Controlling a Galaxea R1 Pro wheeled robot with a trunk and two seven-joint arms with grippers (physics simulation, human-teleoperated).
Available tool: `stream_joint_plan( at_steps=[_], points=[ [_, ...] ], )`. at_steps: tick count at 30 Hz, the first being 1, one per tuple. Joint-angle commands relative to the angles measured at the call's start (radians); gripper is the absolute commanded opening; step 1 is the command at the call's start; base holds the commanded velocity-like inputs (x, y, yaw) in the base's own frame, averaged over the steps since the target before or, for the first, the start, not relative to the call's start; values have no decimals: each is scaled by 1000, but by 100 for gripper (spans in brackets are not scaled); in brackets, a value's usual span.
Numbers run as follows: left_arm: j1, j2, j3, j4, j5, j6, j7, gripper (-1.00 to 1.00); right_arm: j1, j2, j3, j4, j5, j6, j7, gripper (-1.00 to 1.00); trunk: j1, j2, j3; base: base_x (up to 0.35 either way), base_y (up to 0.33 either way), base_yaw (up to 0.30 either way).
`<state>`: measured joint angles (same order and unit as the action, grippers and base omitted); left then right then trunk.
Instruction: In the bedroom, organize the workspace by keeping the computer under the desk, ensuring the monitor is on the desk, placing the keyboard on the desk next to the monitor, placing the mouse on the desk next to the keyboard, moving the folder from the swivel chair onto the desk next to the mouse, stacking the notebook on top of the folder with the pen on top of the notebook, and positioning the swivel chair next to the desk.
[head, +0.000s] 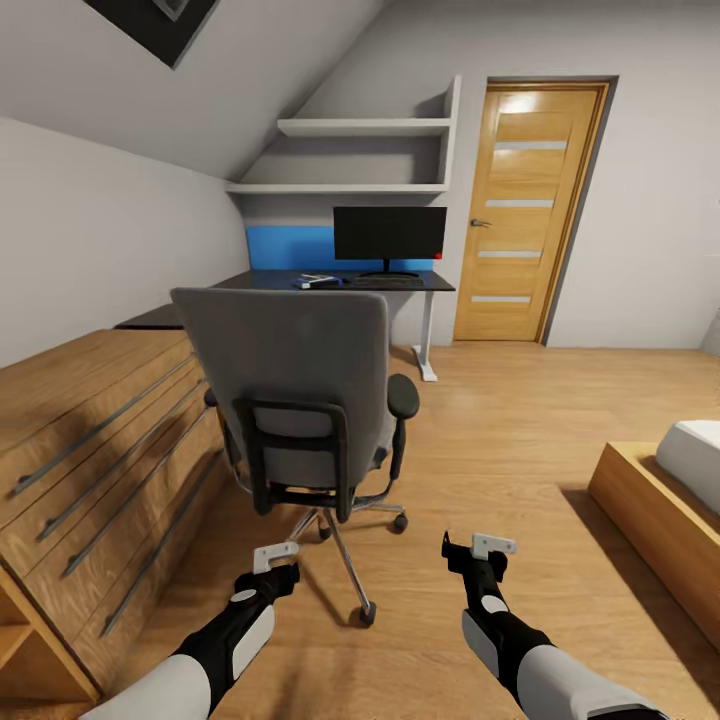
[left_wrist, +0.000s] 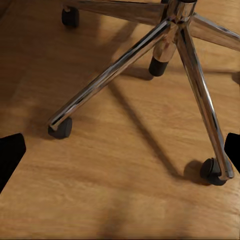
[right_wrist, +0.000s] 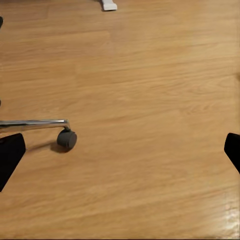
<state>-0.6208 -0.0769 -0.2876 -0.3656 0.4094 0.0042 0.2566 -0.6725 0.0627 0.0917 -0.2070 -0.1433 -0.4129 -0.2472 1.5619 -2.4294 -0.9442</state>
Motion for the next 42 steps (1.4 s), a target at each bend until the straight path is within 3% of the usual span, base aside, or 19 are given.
stream_joint_plan(
  at_steps=[1, 12, 20, 42],
  points=[
    [0, 1, -8, -1, 8, 0, 7, 100, -1, 0, 9, 2, -10, -4, -4, 100, 0, 0, -1, -55, 253, 0],
    [0, 9, -2, -1, 14, -2, 14, 100, -1, 2, 11, 5, -9, -4, -3, 100, 0, 0, -1, 0, 228, 0],
    [0, 44, 80, -1, 60, -8, 14, 100, -1, 1, 10, 5, -10, -4, -3, 100, 0, 0, -1, 19, 33, 0],
    [0, 47, 91, -1, 64, -9, 14, 100, 0, 0, 10, 13, -7, -4, -2, 100, 0, 0, -1, 126, 55, 0]
  ],
)
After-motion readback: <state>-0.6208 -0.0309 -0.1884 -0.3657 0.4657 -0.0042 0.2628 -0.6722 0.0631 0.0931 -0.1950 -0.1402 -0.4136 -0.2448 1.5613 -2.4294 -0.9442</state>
